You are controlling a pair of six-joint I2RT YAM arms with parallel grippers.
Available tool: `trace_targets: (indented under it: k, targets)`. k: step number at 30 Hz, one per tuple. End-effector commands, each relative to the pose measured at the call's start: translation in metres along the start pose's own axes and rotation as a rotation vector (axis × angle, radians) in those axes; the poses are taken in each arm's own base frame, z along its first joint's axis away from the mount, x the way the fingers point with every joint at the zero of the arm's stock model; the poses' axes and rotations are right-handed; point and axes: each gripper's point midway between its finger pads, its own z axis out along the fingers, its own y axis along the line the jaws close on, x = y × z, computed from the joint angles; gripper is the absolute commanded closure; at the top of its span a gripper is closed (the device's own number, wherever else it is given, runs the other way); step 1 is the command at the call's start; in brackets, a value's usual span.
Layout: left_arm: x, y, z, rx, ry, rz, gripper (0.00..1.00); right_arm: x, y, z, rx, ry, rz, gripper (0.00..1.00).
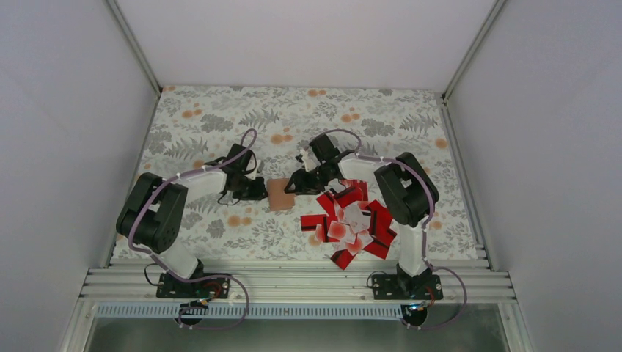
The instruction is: Put the credit cards into the card holder
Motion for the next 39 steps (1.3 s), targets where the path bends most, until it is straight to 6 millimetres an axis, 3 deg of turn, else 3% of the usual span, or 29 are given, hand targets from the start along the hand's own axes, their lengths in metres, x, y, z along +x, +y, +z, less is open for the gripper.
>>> trace_targets:
  k: [1,11,30,39]
  targets:
    - [0.008,0.005,0.012,-0.014,0.04,0.014,0.78,0.006,0.0,0.003,-0.033,0.021,0.013,0.49]
    - [0.01,0.001,0.017,-0.006,0.06,0.029,0.78,0.004,0.012,0.005,-0.117,0.034,-0.002,0.49]
    - [-0.016,-0.024,0.019,0.085,0.049,0.034,0.78,-0.011,0.032,-0.026,-0.046,-0.048,-0.054,0.49]
    - [-0.03,-0.016,0.002,-0.011,0.012,0.051,0.75,-0.018,0.054,-0.034,-0.101,-0.061,-0.108,0.49]
